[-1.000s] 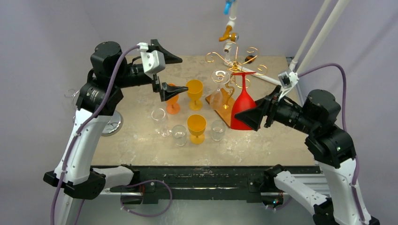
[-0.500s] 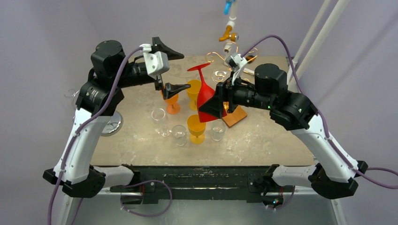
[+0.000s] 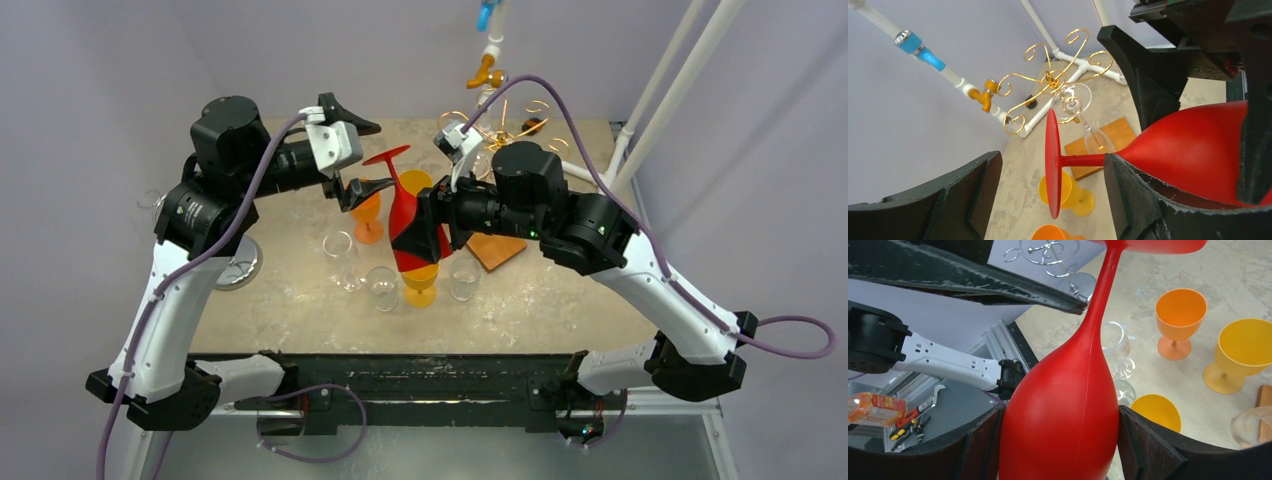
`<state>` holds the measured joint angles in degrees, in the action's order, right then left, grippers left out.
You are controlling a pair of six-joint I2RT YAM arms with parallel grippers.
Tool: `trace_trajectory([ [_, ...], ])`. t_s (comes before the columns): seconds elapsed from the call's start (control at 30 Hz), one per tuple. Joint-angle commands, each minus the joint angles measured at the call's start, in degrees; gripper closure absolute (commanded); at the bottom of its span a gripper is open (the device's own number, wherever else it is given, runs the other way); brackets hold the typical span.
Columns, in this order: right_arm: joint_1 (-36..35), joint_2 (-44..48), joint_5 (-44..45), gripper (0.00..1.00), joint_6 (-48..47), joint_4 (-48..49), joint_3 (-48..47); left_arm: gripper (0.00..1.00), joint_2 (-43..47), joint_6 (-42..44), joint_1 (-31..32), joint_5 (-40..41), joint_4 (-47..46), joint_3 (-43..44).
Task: Place the wine glass upside down on the wine glass rack
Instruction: Turn the wine glass upside down at the wine rack.
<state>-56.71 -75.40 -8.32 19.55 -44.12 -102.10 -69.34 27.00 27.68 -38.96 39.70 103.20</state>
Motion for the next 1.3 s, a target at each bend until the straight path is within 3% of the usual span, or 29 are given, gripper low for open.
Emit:
trace_trajectory([
  [0.0,-1.5,0.9,2.8,0.44,-1.5,2.6,-2.3,0.27,-0.3,3.6,0.1,2.2,3.3,-0.5],
  [0.13,-3.0,-0.3,1.4,0.44,-1.4,4.9,-1.8,0.45,-0.9,3.7,0.1,0.7,6.2,0.8],
  [0.27,-5.2,-5.5,2.0,0.43,-2.4,2.7,-7.4,0.57,-0.8,4.8,0.1,-1.3,9.1,1.0],
  [0.4,-7.0,-7.8,3.5,0.39,-2.6,2.0,-9.6,0.86,1.2,6.3,0.1,0.3,8.0,-2.1],
  [0.5,-7.3,-6.9,5.1,0.36,-2.1,2.5,-7.9,1.00,3.2,7.1,0.1,1.3,5.7,-4.7],
  [0.8,-7.3,-3.4,8.1,0.22,-0.2,1.7,-4.9,1.00,9.0,10.3,0.1,0.8,-3.7,-11.9],
  [0.87,-7.4,-2.7,8.1,0.02,-0.1,1.0,-4.7,1.00,11.7,11.7,0.1,1.8,-8.3,-15.2],
  [1.27,-7.4,-1.7,9.6,0.01,-1.5,-4.7,-1.8,1.00,15.3,21.1,0.1,-0.4,-18.3,-19.6],
])
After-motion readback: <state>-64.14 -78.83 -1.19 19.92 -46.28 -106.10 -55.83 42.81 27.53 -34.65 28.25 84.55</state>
